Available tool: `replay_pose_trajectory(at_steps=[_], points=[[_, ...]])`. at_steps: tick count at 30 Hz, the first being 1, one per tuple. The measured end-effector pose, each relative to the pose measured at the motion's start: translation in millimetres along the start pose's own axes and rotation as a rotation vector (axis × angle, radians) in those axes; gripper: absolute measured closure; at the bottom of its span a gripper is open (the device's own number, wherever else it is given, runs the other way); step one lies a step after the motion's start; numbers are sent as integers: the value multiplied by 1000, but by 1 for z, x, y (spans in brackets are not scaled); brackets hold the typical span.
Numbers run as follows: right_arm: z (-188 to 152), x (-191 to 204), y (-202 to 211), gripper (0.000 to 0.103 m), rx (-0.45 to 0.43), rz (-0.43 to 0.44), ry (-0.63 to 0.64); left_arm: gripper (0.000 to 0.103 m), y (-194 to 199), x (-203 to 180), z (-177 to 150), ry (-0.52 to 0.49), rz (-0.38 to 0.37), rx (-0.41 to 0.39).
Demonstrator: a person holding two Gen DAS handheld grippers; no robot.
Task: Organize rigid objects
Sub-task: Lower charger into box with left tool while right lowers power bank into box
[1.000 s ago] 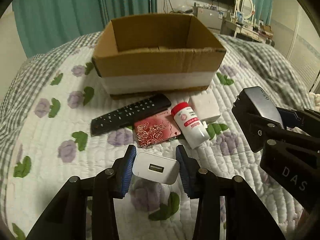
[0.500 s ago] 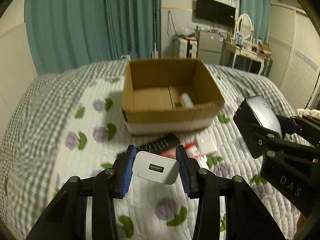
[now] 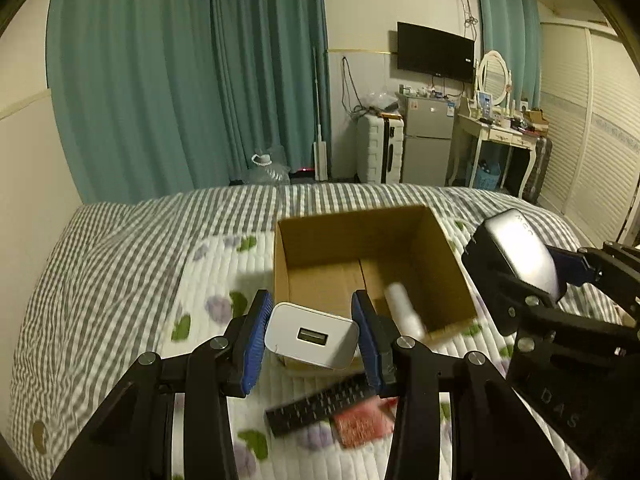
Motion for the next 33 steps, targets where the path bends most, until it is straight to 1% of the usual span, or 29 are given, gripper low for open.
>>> replay_pose_trajectory(at_steps=[4,9,14,18,21,24,27,31,33], points=[[15,-7,-24,62,2,5,-7,61,-27,2,12,3,8,4],[20,-14,-62,62,24,9,-6,61,-70,-3,9,-3,3,34],[14,-19,-99,62,61,30,-36,61,-117,-2,-1,20,-4,91],[4,-18,-123,62,84,41,-31,61,-142,-6,-10,-3,-16,119],[-1,-19,-136,62,99,51,-37,61,-152,-7,-17,-6,-19,139],[-6,-19,-142,62,105,56,-41,59,-156,-6,-20,15,-33,160],[-7,-18,-142,62,105,50,-41,59,-151,-3,-14,11,-19,133],[-5,-16,-143,62,102,50,-45,59,-135,4,1,13,-29,100],[-4,-11,-145,62,105,62,-45,59,-127,11,7,11,-14,93]])
Point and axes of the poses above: each gripper's, at about its wrist camera, not at the fingertips, and y roughly against the way its jaws point, x to its left, z to its top, the point moved 9 cm from there along -y, roughly the way its jaws point, and after that the axes turned 1 degree about -y, right-handed, at the moved point
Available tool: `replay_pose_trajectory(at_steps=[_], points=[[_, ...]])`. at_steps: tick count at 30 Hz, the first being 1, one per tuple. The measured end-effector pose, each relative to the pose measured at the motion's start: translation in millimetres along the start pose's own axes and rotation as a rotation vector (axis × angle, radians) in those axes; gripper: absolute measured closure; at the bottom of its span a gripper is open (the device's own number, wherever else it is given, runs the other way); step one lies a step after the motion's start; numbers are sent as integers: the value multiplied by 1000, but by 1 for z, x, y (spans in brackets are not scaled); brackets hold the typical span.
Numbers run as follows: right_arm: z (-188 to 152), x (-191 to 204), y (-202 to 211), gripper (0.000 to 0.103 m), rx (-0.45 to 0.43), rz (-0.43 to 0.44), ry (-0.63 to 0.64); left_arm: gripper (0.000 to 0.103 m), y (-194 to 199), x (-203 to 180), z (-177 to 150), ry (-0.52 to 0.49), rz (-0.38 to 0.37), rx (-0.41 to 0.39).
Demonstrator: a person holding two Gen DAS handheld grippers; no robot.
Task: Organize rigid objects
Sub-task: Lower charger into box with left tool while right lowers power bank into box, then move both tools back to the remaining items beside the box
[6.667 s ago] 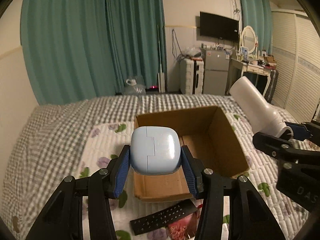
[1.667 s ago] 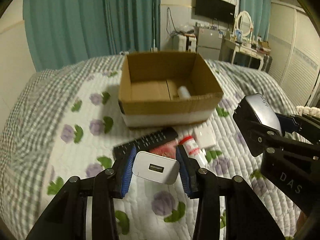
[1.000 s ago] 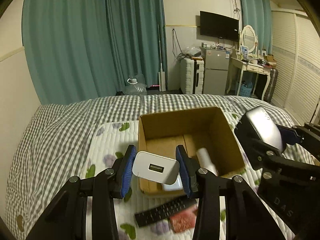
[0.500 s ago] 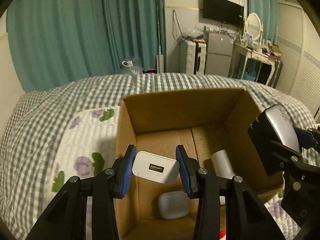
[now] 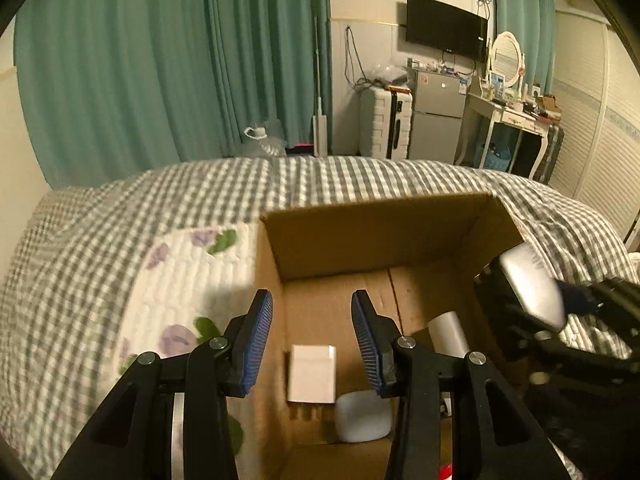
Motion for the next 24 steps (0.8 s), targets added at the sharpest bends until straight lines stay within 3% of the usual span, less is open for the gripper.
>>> replay_pose_trajectory(at_steps=[15,18,22,24], points=[[-9,45,-53,61,47,78,-42,59,21,44,-14,7,70,0],[-1,45,-36,54,-2,57,-23,59,27,49,-17,9,76,-3],[11,42,-1,52,-46,42,-9,59,44,51,-22,17,71,-7],[11,37,22,50,-59,33,-4,52,55,50,-28,10,69,-9]])
Point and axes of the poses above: each gripper's, at about its wrist camera, not at the fingertips, and y roughly against the way its jaws point, x to its left, z to its top, the point moved 9 cm from there along -y, roughly the way its jaws point, and after that the axes turned 1 degree about -y, right-handed, at the moved point
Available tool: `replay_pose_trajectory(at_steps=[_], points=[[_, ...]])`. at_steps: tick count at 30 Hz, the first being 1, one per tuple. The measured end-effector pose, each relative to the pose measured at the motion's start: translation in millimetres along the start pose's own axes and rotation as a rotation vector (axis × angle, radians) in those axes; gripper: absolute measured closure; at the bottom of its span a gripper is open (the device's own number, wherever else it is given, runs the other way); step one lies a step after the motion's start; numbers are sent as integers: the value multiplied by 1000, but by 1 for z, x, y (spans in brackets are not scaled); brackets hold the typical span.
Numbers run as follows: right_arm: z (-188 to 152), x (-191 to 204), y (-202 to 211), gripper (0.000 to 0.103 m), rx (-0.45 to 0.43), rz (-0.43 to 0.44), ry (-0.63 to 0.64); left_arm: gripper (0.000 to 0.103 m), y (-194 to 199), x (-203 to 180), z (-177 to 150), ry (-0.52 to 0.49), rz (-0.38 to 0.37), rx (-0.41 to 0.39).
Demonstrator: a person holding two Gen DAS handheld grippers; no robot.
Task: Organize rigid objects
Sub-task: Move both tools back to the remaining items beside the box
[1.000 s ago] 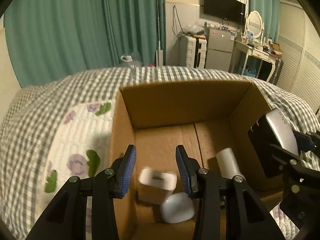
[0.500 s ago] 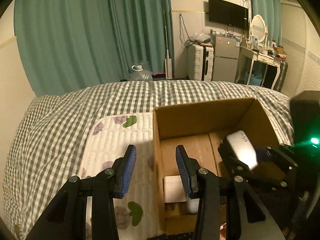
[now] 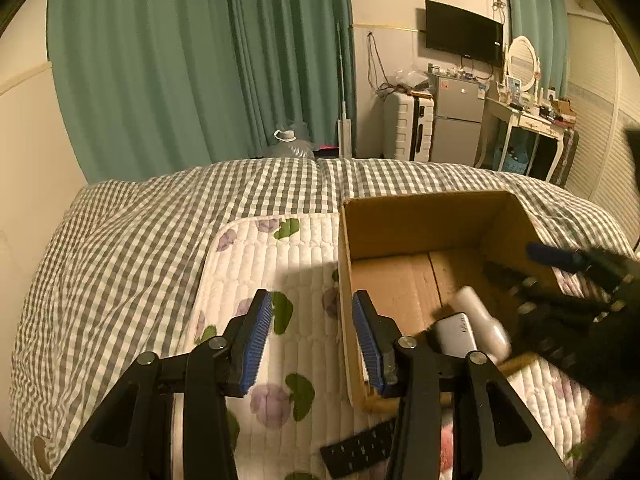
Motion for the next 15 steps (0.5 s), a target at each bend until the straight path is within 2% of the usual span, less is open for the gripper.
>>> replay_pose_trajectory(at_steps=[1,2,5,10,15], points=[[0,-3,15,49,-9,-4,3,48,6,-1,-3,-3,1,-1],[-2,-5,26,45,-14,-6,7,40,13,-2,-7,-5,4,-5],[-10,-12,57,31,-23,7,11,8,32,-4,-21,1,18,-12],[-46,-21,88,28,11,16,15,6,42,-11,-51,6,-1,25],[-98,-19,80,28,94,18,26,6,39,-19,-86,55,-30,81]])
Point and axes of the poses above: each gripper's, at about its wrist camera, not at the fingertips, and y roughly against the way its jaws point, x to its left, z to its top, the point moved 9 cm from there along -y, roughly the way its jaws point, and after that the axes turned 1 degree about -y, right-handed, at the moved point
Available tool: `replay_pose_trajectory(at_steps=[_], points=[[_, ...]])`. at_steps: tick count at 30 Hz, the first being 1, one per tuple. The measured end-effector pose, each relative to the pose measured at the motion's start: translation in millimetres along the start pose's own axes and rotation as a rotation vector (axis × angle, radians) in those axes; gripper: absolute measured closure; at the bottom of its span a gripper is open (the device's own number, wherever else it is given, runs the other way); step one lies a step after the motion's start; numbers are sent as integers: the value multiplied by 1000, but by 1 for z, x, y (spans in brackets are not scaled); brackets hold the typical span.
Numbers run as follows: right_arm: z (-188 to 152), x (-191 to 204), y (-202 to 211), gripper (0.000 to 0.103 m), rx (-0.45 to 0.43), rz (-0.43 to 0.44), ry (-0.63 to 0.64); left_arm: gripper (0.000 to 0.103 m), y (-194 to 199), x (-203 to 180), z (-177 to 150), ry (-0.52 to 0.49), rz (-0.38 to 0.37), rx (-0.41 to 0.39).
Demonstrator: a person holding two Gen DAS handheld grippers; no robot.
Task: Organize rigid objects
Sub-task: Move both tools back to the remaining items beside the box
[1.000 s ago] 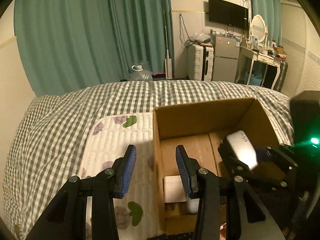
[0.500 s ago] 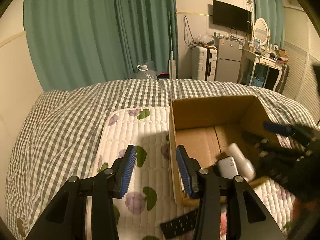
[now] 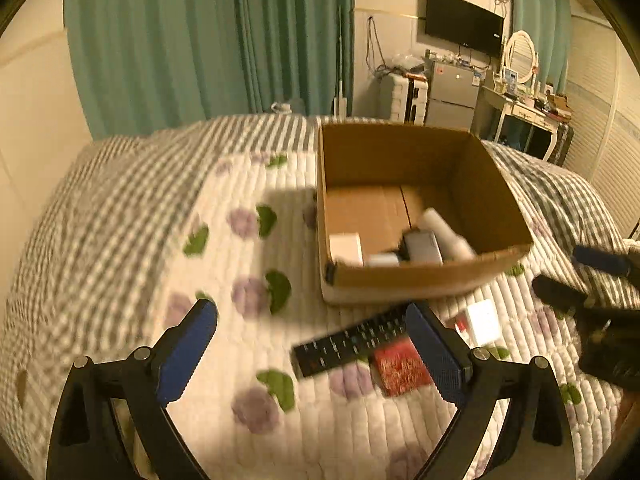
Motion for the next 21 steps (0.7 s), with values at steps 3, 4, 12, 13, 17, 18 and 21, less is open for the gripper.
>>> replay_pose_trajectory(at_steps=[3,4,12,13,17,18,21], points=[[-31,4,-22,28,72,10,-1,6,-5,-3,-19,17,14,25],[-37,5,-30,28,89,8,1,6,-8,-5,-25,18,13,36],[-79,10,-83,42,223,-21,21,6,-33,-8,-57,48,11,118],[-83,11,-90,44,238,-17,24,6,-36,-8,-59,47,17,122],[-90,15,-103,45,264,6,12,6,-45,-11,-63,33,26,138],[-90,15,-103,45,261,-1,14,6,-47,-12,-65,34,27,143],[-90,17,-104,45,263,-15,12,6,-54,-14,-68,33,29,157]])
Point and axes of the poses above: each gripper's, at about its wrist camera, not at the fingertips, and y roughly against the way its jaws point, x to its left, z to its top, the point moved 9 cm from there along -y, roughly the way its jaws point, and after that the axes turned 1 degree about -y, right-handed, at the moved point
